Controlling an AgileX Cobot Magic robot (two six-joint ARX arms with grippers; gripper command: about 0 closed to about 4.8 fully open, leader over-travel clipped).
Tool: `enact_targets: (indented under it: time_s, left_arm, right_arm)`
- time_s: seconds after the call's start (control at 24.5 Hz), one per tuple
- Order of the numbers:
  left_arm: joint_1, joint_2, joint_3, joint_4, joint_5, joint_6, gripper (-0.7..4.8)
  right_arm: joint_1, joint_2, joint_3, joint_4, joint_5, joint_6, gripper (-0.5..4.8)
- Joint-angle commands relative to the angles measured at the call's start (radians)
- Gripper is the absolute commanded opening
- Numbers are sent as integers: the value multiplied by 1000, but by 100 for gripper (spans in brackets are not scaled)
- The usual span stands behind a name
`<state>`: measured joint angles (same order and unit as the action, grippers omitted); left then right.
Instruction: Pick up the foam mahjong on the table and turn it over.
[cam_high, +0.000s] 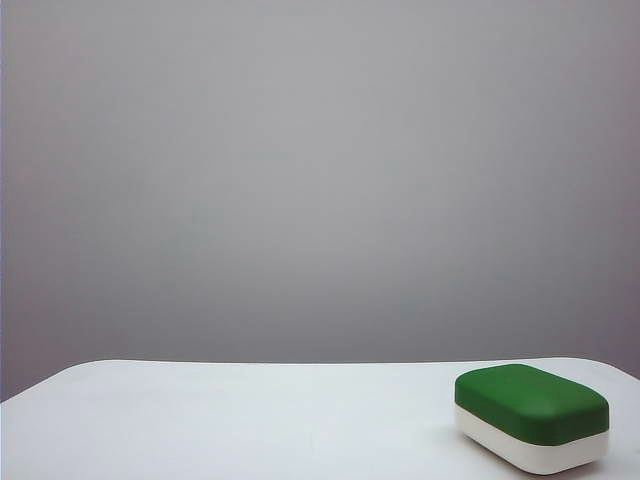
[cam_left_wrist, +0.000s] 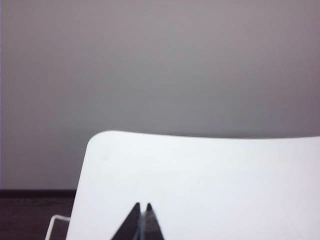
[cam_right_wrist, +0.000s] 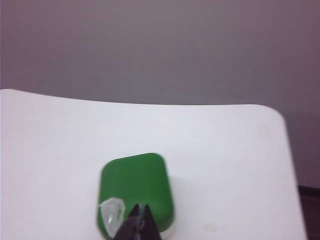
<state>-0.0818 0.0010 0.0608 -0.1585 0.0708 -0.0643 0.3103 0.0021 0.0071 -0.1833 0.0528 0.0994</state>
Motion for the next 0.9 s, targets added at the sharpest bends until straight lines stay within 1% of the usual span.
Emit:
enact_targets:
  time_s: [0.04, 0.12, 0.24, 0.37, 0.57, 0.65, 0.69, 0.9]
  left_arm:
    - [1, 0, -37, 50, 4, 3, -5]
    - [1, 0, -48, 57, 4, 3, -5]
    - [1, 0, -55, 58, 4, 4, -5]
    - [2, 0, -55, 58, -7, 4, -5]
    - [2, 0, -55, 0, -6, 4, -5]
    - [2, 0, -54, -20, -3, -22, -5]
    - [2, 0, -54, -19, -3, -42, -5]
    - [1, 0, -54, -19, -3, -42, -5]
  right_arm:
    - [-43, 1, -6, 13, 19, -7, -7]
    - [-80, 1, -6, 14, 5, -6, -7]
    - [-138, 1, -6, 14, -55, 5, -7]
    - [-177, 1, -6, 0, -83, 14, -7]
    - [-186, 1, -6, 0, -73, 20, -5]
    - [-186, 1, -6, 0, -72, 20, -5]
    - [-186, 1, -6, 0, -70, 20, -5]
    - [-186, 0, -6, 3, -74, 20, -5]
